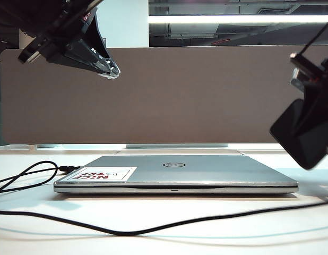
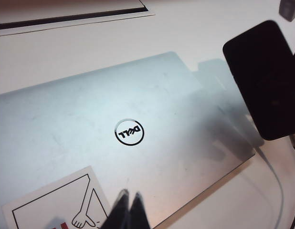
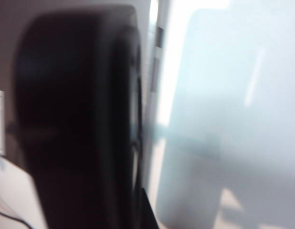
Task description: Pick up the charging cable and the phone, plug the charging cable into the charging port on the phone, and finally place them back on the table.
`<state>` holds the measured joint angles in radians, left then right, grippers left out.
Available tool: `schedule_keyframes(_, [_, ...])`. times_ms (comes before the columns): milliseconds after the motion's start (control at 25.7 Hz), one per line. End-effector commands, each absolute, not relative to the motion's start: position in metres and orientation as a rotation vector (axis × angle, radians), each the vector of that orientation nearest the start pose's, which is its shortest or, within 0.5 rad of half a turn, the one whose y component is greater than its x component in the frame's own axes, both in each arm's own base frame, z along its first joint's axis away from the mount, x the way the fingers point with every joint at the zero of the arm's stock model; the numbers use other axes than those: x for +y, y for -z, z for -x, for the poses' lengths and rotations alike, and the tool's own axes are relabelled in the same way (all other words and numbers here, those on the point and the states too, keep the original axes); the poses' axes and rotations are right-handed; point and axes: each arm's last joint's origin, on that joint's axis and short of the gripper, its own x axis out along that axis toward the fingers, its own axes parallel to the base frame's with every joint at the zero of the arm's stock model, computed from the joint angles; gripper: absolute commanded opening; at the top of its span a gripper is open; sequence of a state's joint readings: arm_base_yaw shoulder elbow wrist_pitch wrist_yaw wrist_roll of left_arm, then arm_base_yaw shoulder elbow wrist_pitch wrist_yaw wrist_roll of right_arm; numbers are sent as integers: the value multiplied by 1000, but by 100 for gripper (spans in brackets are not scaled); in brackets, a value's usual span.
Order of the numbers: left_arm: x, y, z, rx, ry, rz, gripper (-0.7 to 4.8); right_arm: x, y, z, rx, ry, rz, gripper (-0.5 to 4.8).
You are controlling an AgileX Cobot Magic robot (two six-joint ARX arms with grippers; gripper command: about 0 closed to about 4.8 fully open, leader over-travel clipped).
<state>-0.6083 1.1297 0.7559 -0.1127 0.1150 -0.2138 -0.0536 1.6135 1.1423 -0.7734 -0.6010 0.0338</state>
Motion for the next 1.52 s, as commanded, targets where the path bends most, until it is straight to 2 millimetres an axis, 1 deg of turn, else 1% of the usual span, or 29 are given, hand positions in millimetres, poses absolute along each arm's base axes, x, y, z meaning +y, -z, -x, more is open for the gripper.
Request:
schedule_keyframes(39, [-142,-267,-197,537,660,80,-6,-1,-222,-313,1182,-469,-410,-5])
schedule_keyframes(233, [-142,-267,-197,537,661,80,-6,-1,-214,-325,1219,-489,-388,-5])
schedule_keyframes(389, [-142,-267,-197,537,661,80,-6,-2,-210,-343,1245,-486,-396,-5])
schedule_keyframes(544, [-142,-267,-197,537,661,80,-6,-3,-208,-349,1284,-486,-379,-5])
schedule_keyframes(699, [-142,-267,-197,536,661,80,-6,-5,-203,-352,1336,-437,-328,-3])
schedule_keyframes(777, [-142,-267,-197,536,661,80,-6,-5,-203,-352,1340,-417,-310,57])
schedule_keyframes(816, [-142,-267,-197,536,661,80,-6,-5,-203,-353,1337,-416,-307,135])
schedule_keyframes(855, [-142,-267,-197,536,661,80,-6,-5,-204,-353,1335,-415,-306,169])
schedule_keyframes(894, [-142,-267,-197,536,661,80,-6,-6,-204,-353,1333,-410,-300,170])
schedule_keyframes(1010, [-142,-267,-197,536,661,80,-6,-7,-208,-355,1326,-371,-263,171])
schedule_keyframes(1127, [-142,-267,-197,536,661,80,-6,-8,-217,-359,1321,-326,-222,170])
schedule_keyframes(1321, [-142,-267,-197,536,661,79,-6,-11,-249,-365,1303,-247,-152,165])
schedule_keyframes(1360, [-142,-267,-197,536,661,79,-6,-11,-253,-365,1301,-244,-148,155])
schedule_keyframes(1399, [-142,-267,-197,536,661,79,-6,-11,-257,-366,1298,-242,-147,131])
schedule_keyframes(1477, [-142,-267,-197,535,662,74,-6,-11,-267,-365,1288,-232,-139,64])
schedule_keyframes(1515, [-142,-267,-197,530,668,53,-6,-10,-277,-362,1263,-235,-134,14])
